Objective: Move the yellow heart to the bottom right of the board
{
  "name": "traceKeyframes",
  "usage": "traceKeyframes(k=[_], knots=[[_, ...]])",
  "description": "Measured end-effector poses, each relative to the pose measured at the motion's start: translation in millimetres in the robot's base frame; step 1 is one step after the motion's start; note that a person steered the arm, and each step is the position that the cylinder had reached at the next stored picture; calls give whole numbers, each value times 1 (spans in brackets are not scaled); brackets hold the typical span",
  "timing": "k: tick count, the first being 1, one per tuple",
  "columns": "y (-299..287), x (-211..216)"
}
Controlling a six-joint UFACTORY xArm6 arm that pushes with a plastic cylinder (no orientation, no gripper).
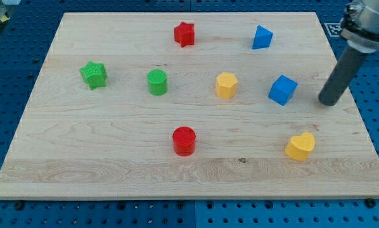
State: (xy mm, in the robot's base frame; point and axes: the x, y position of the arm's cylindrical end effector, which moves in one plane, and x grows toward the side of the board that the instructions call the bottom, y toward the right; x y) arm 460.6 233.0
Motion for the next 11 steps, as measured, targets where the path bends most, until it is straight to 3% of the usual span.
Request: traceKeyframes(k=[2,4,5,8,11], knots=[[-23,11],[-117,27],[-120,53],[-86,70],[-68,113]])
